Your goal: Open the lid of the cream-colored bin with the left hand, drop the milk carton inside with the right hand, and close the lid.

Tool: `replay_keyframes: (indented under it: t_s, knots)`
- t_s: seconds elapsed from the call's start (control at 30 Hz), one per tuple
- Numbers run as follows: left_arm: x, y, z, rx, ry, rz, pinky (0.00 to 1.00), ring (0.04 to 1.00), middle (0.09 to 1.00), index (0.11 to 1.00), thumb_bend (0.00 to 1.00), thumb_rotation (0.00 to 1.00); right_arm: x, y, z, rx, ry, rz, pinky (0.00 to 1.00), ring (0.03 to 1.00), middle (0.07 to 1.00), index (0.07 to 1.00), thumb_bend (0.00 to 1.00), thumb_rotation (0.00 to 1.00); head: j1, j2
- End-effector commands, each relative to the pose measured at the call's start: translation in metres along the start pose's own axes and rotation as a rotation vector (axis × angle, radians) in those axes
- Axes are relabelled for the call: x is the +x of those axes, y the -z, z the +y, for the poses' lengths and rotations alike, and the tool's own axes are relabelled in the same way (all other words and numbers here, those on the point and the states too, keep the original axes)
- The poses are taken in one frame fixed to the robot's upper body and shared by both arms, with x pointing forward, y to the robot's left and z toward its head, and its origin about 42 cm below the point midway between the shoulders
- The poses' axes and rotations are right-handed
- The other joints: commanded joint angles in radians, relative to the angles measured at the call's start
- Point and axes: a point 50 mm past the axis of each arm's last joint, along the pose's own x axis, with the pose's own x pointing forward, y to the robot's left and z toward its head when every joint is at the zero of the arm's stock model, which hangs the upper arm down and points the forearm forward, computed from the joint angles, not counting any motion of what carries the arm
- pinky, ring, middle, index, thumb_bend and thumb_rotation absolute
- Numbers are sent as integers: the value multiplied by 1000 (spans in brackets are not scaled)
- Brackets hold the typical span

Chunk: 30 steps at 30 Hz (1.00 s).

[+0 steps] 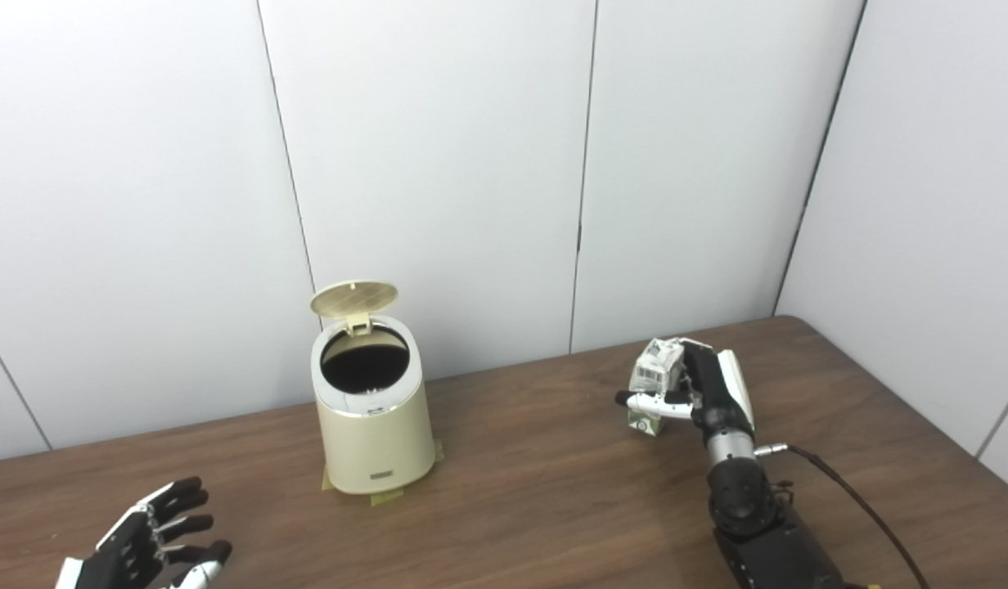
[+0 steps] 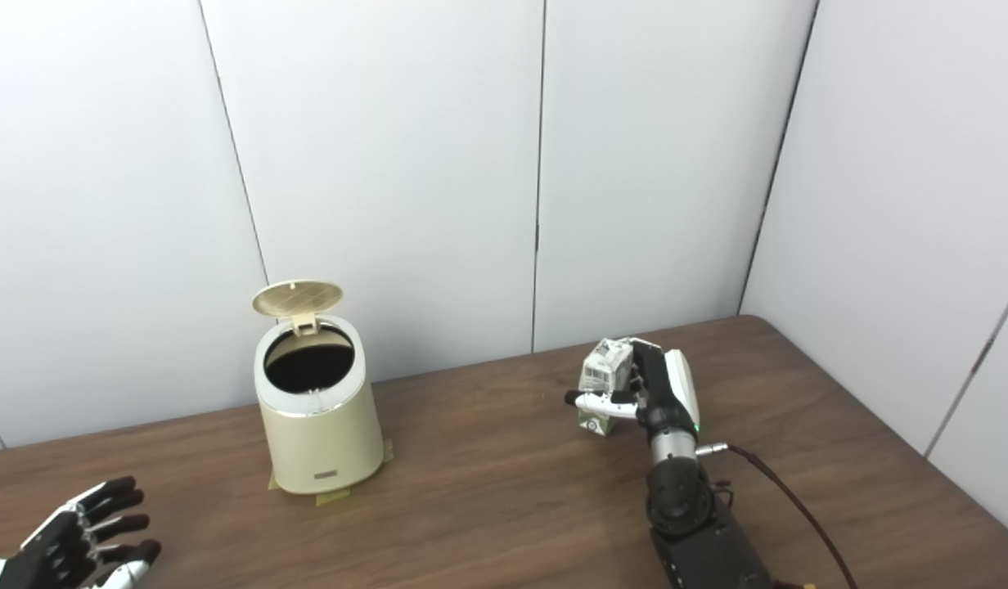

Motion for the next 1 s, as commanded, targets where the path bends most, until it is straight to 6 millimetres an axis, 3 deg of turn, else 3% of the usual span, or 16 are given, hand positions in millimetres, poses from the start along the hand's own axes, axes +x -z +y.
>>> replay_keyframes:
  t_s: [0.0, 0.3, 0.67, 0.97]
  knots:
    - [12, -15, 1, 14, -4, -89, 594, 709, 770, 773, 560, 34, 19, -51, 0, 60, 8, -204, 377, 417, 459, 522, 523, 0, 6, -1]
    - [10, -14, -7, 29, -1, -92, 558, 697, 763, 768, 564, 70, 13, -137, 30, 95, -141, -331, 353, 396, 462, 512, 526, 0, 96, -12]
    - [7, -7, -27, 16, -1, -71, 660, 719, 766, 764, 662, 202, 8, -203, 58, 163, -216, -445, 332, 386, 492, 553, 511, 0, 230, -25]
    - [7, -6, -45, -36, -11, -67, 638, 720, 766, 770, 677, 201, 6, -247, 85, 214, -257, -509, 337, 395, 491, 550, 511, 0, 293, -34]
